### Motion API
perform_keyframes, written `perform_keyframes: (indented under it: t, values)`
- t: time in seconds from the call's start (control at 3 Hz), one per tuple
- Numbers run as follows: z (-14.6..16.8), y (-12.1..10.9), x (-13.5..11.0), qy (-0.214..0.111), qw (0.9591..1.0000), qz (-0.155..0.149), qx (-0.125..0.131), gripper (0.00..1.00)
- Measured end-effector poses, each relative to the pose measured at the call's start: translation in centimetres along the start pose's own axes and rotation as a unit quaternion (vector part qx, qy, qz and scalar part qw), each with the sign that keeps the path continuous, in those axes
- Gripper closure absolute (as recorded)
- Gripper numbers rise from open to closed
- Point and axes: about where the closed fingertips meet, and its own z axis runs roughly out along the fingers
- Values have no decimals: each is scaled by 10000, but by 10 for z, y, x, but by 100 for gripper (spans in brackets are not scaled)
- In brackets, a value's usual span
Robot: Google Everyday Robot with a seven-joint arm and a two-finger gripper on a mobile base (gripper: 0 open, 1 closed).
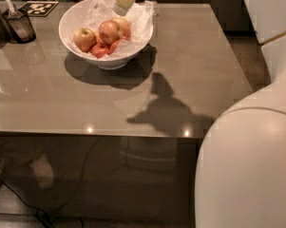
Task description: Pick apple from white bowl
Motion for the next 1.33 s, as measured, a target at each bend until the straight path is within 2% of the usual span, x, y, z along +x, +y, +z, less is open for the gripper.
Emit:
perform_keyframes:
  t: [0.33,0.67,1.0,1.33]
  values:
    - [25,-4,-14,-7,9999,-107,-115,0]
    - [71,-20,-30,80,9997,45,-242,0]
    - [110,-39,-30,190,9991,317,-202,0]
    - [140,-52,-12,312,9970,672,-218,0]
